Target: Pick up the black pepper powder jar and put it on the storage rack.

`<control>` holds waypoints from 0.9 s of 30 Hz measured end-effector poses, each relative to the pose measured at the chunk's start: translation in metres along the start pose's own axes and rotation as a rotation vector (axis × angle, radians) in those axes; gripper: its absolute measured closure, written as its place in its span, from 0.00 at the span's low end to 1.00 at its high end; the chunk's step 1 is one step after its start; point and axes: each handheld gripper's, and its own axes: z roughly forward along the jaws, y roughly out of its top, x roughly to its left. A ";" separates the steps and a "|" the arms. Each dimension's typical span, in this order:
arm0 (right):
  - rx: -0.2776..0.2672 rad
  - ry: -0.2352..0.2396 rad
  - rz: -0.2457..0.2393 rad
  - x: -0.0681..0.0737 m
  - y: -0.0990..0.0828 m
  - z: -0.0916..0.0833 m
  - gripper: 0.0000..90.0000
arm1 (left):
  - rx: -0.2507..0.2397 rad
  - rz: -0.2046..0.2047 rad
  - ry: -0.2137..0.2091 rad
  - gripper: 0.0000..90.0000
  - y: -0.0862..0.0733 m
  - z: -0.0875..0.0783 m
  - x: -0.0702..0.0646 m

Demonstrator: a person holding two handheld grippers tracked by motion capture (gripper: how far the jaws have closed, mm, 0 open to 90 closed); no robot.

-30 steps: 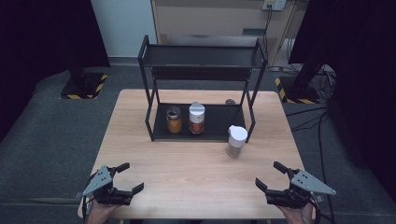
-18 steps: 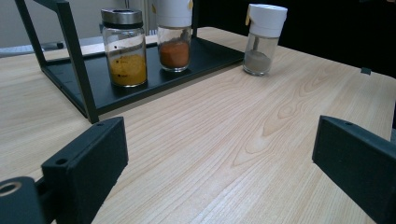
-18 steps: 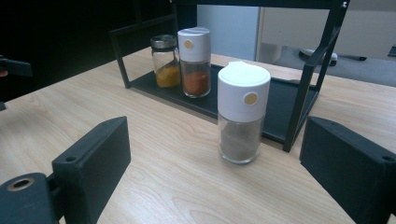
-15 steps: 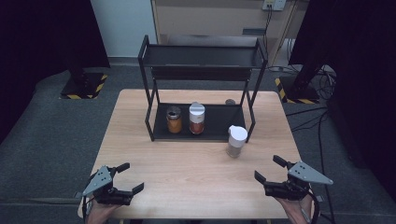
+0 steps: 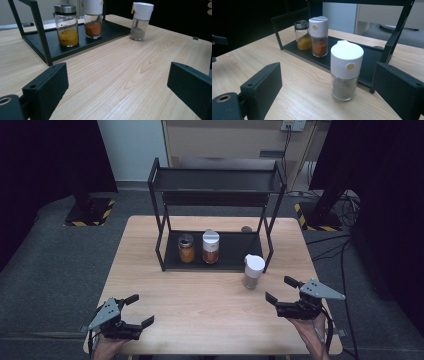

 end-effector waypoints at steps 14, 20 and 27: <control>0.052 0.022 -0.014 -0.022 0.010 0.032 0.11 | 0.003 0.000 0.000 0.03 0.000 0.000 0.000; 0.072 0.028 -0.013 -0.032 0.011 0.048 0.11 | 0.003 -0.001 0.000 0.03 0.000 0.001 0.000; 0.082 0.036 -0.011 -0.038 0.013 0.067 0.12 | 0.003 -0.001 0.000 0.03 0.000 0.001 0.001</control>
